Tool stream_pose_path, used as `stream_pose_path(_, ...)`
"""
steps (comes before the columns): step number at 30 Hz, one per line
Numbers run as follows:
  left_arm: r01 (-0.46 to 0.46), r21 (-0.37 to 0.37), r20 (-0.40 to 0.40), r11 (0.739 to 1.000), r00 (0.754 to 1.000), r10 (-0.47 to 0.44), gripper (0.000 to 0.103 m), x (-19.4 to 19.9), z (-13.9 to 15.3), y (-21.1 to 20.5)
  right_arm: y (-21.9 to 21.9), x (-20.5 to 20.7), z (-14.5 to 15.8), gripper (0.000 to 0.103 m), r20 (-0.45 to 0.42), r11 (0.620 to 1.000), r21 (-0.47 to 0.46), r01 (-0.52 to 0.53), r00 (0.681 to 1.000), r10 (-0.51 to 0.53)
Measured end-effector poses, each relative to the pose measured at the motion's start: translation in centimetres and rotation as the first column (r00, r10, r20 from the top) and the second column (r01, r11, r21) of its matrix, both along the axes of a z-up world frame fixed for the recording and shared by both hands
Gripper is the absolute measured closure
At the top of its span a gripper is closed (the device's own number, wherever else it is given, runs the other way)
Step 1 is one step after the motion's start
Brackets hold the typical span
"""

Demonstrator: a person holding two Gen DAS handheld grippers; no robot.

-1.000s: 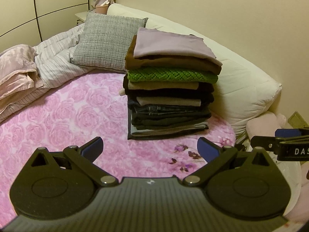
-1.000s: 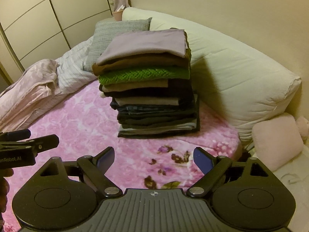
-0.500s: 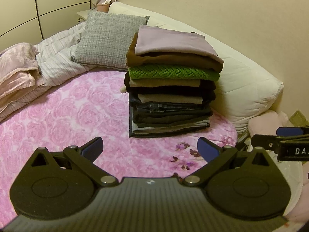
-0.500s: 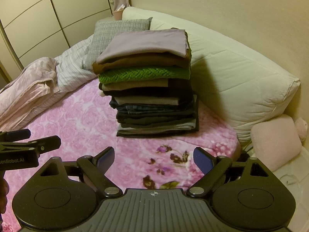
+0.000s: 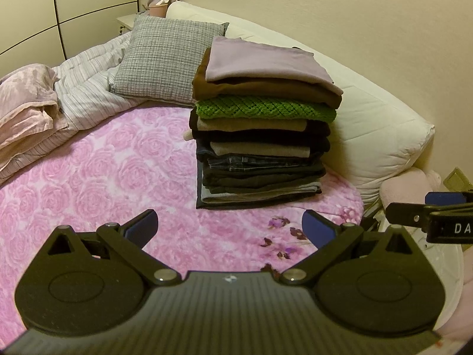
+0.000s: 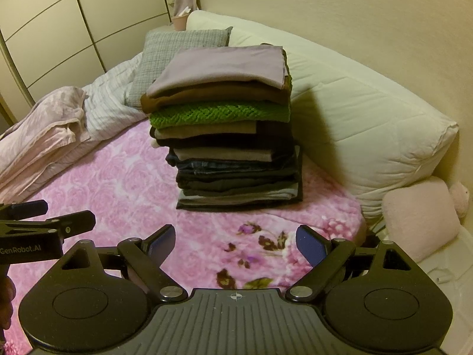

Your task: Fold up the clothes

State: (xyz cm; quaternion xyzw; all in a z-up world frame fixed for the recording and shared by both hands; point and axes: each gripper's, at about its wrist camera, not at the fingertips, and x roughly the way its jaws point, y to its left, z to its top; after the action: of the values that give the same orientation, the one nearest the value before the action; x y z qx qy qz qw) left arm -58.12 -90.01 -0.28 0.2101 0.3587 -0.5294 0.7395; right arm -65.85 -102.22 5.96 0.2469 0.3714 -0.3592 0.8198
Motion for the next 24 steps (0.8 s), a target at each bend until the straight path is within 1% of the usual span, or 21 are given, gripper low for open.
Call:
stream_pose_path(16,0.001,0.006,0.008,1.000,1.000,-0.001,0.001,-0.10,-0.16,-0.22,-0.02,-0.04,-0.05,0.017,0.001,1.000,0.001,-0.001,1.000,0.001)
stream_pose_path(24,0.016,0.005,0.008,1.000,1.000,-0.016,0.001,-0.27,-0.34,0.13,-0.35,-0.01,-0.09,0.017,-0.003,1.000,0.001,-0.003,1.000,0.003)
